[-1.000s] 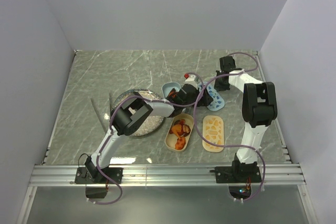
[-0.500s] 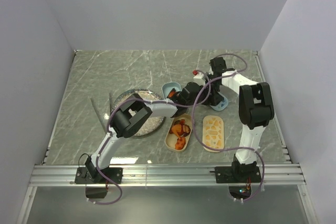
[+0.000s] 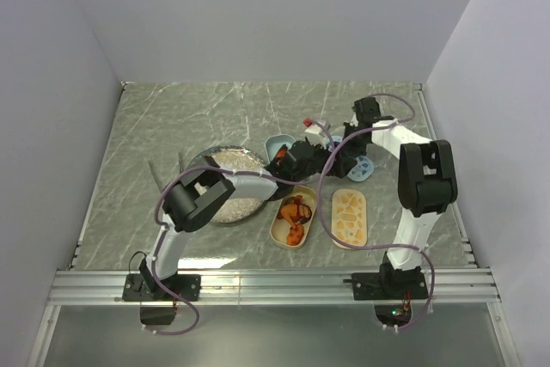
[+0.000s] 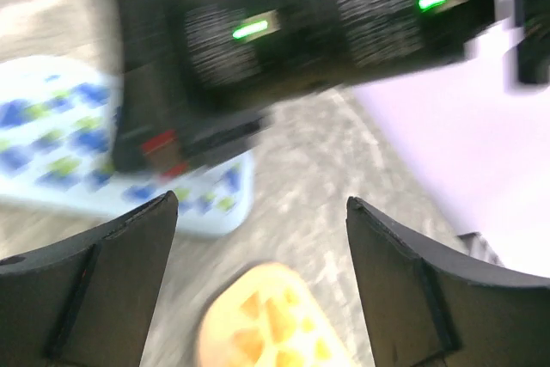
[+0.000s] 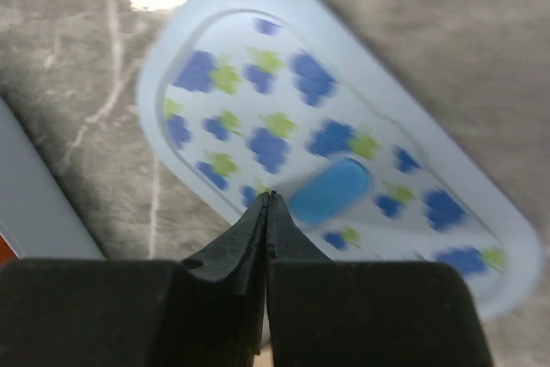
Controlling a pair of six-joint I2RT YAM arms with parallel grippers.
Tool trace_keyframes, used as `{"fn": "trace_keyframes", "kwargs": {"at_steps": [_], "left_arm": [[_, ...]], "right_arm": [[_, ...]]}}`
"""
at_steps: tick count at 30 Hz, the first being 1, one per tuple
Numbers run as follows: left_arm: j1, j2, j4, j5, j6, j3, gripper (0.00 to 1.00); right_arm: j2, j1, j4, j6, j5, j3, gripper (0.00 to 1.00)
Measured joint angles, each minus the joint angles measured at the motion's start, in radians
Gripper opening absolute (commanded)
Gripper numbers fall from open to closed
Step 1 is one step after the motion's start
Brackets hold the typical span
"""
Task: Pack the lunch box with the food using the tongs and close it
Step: Pick up the lid of the lunch box with the left arm
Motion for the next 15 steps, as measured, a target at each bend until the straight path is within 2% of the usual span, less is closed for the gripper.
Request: {"fn": "trace_keyframes", "kwargs": {"at_steps": [5,6,7,8,10,11,12,15], "left_arm": [[-0.001,-0.094,-0.032,-0.109,0.026,-0.078,0.86],[-0.004,-0.104,-0.035,-0.131,0.026,-0.077,0.86],[-0.006,-0.111,-0.039,-0.154,0.026,-0.075,0.86],[-0.010,-0.115,-0.048,-0.177,0.026,-0.069,0.86],[-0.019,-0.114,-0.079,-0.208,0.026,-0.051,0.88],[-0.025,-0.111,-0.105,-0.220,0.026,-0.039,0.90],[-0.029,-0.107,-0.131,-0.227,0.024,-0.024,0.91],[-0.036,-0.095,-0.161,-0.231,0.018,0.000,1.00]], "right_arm": [[-0.060,-0.068,-0.001,0.008,-0.006,-0.025,0.11],[-0.067,-0.078,-0.002,0.008,-0.005,-0.023,0.24],[-0.071,-0.090,-0.003,0.011,-0.001,-0.018,0.31],[-0.073,-0.100,-0.004,0.010,0.005,-0.011,0.43],[-0.073,-0.114,-0.007,0.006,0.019,-0.001,0.50],[-0.073,-0.117,-0.012,-0.001,0.023,0.004,0.60],[-0.072,-0.119,-0.016,-0.003,0.026,0.009,0.65],[-0.062,-0.124,-0.020,-0.018,0.024,0.026,0.73]]}}
